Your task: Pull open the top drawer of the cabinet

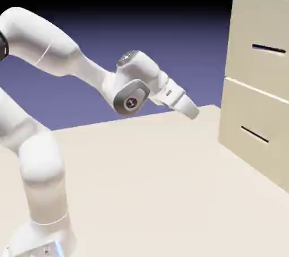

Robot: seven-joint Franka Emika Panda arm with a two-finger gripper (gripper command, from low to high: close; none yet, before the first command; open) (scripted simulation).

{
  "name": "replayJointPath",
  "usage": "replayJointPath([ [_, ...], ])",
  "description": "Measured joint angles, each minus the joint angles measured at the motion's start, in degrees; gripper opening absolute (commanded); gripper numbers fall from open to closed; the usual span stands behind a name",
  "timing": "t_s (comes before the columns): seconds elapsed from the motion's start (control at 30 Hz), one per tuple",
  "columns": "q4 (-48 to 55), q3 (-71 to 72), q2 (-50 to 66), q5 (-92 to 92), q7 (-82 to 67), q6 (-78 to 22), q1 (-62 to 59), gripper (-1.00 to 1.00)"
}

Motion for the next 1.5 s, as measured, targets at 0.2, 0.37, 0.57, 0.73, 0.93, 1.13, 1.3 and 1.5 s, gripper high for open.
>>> replayJointPath([
  [0.2, 8.98, 9.78, -2.98, 14.24, 1.50, -0.82, -12.46, 0.00],
  [0.37, 16.47, 17.94, -5.46, 26.10, 2.75, -1.50, -22.84, 0.00],
  [0.57, 25.45, 27.72, -8.44, 40.34, 4.26, -2.32, -35.30, 0.00],
  [0.73, 32.93, 35.87, -10.93, 52.20, 5.51, -3.00, -45.68, 0.00],
  [0.93, 41.92, 45.66, -13.91, 66.44, 7.01, -3.82, -58.14, 0.00],
  [1.13, 50.90, 55.44, -16.89, 80.68, 8.51, -4.64, -70.60, 0.00],
  [1.3, 58.38, 63.59, -19.37, 92.54, 9.76, -5.32, -80.98, 0.00],
  [1.5, 67.36, 73.38, -22.35, 106.78, 11.26, -6.14, -93.44, 0.00],
])
